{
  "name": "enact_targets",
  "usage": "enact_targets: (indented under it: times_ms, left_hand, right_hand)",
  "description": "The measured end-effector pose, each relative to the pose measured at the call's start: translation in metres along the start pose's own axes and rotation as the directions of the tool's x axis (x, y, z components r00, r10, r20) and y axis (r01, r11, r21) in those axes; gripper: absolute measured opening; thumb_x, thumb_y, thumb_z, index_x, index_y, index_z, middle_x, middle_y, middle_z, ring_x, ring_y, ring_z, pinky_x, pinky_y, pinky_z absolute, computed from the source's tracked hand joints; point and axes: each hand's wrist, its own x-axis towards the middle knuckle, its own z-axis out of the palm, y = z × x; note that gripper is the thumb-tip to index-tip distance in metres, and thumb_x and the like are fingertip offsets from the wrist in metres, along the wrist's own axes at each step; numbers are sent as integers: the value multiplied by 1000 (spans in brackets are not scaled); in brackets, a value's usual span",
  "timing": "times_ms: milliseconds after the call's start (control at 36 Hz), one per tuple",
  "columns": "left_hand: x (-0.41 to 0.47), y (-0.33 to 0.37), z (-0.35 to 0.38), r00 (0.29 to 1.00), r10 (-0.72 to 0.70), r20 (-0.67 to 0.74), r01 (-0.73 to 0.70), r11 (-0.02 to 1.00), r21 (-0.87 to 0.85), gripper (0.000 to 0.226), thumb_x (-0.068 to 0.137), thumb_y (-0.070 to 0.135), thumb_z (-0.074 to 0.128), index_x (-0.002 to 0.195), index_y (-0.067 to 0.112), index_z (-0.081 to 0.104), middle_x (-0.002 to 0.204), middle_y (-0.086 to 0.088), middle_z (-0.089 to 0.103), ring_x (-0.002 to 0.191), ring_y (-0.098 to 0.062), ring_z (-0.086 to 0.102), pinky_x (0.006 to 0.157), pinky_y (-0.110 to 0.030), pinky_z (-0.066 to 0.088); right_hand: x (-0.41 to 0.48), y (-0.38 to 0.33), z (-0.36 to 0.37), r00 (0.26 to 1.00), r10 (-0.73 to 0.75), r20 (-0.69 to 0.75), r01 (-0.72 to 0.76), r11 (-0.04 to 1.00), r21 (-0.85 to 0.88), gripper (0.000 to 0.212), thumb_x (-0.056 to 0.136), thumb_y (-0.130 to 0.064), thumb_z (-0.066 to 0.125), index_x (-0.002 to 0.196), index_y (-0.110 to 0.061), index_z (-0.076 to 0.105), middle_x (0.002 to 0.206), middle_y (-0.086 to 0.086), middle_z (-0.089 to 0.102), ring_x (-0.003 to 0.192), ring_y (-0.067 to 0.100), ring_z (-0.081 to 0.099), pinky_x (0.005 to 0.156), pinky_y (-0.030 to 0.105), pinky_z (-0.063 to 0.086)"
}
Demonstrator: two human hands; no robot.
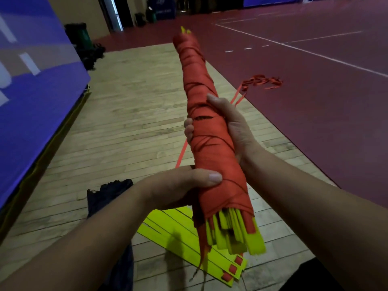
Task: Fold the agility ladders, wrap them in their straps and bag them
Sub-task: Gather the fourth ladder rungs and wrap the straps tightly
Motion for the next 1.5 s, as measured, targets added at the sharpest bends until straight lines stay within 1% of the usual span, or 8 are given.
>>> enact_targets:
  times_ms: [250, 333, 500, 694, 889, 1194, 1361, 1500]
  left_hand:
    - [-10, 7, -23, 955, -228, -188, 277, 912, 301, 60, 86, 51, 67, 99, -8, 64, 65, -13, 65, 50, -21, 61, 52, -25, 52]
    - [-4, 5, -16, 931, -33, -365, 276, 717, 640, 37, 97, 42, 57, 95, 6, 63, 70, 1, 67, 61, -20, 64, 58, -29, 50]
    - [18, -19, 6, 793, 215, -570, 520, 248, 817, 86, 49, 99, 40, 106, 35, 51, 93, 8, 66, 86, -17, 64, 76, -40, 56]
    - [2, 7, -9, 941, 178, -288, -30, 891, 454, 49, 64, 53, 81, 103, 28, 67, 93, 10, 75, 86, -8, 71, 75, -27, 58]
    - [-1, -1, 0, 988, 147, 46, -151, 985, 80, 53, 62, 55, 88, 106, 28, 78, 104, 4, 74, 97, -11, 69, 84, -24, 53]
    - [-16, 10, -27, 985, -151, 78, 142, 984, 111, 72, 72, 45, 84, 114, -7, 57, 84, -6, 72, 65, -15, 71, 62, -23, 56]
    - [-7, 5, -36, 976, -148, -162, 213, 814, 541, 26, 97, 33, 60, 104, 8, 60, 79, -2, 67, 59, -20, 61, 58, -31, 45]
    - [9, 3, -13, 887, -39, -461, 355, 695, 625, 52, 71, 78, 58, 91, 31, 64, 78, 7, 68, 63, -11, 62, 57, -24, 50]
  right_hand:
    - [1, -14, -13, 939, -259, -224, 119, 860, -496, 21, 89, -24, 65, 91, -4, 60, 69, 16, 60, 56, 30, 65, 56, 34, 58]
    - [9, -18, -26, 757, -585, -291, 189, 622, -760, 27, 83, -25, 76, 90, -3, 63, 75, 23, 65, 66, 41, 69, 62, 50, 62]
    - [12, -11, -23, 505, -816, -282, 107, 383, -917, 45, 68, -44, 75, 99, -14, 64, 87, 8, 72, 76, 31, 72, 72, 50, 62]
    - [-6, -40, -8, 844, -509, -169, 421, 824, -378, 64, 81, -40, 69, 129, -1, 55, 107, 18, 63, 91, 31, 64, 84, 47, 58]
    - [-10, -12, -4, 982, -35, 186, 32, 999, 19, 63, 72, -53, 65, 108, -2, 62, 101, 21, 71, 88, 35, 71, 82, 45, 60]
    - [0, -9, -5, 996, 25, -91, -47, 965, -259, 27, 77, -30, 60, 86, -5, 55, 73, 12, 59, 57, 22, 62, 58, 28, 56]
    - [3, -17, -20, 919, -345, -190, 105, 679, -726, 16, 91, -13, 66, 92, 2, 61, 72, 23, 62, 59, 36, 66, 67, 46, 61]
    - [20, -11, -25, 714, -657, -244, 38, 384, -923, 59, 58, -47, 73, 97, -4, 66, 85, 22, 72, 77, 41, 72, 71, 57, 61]
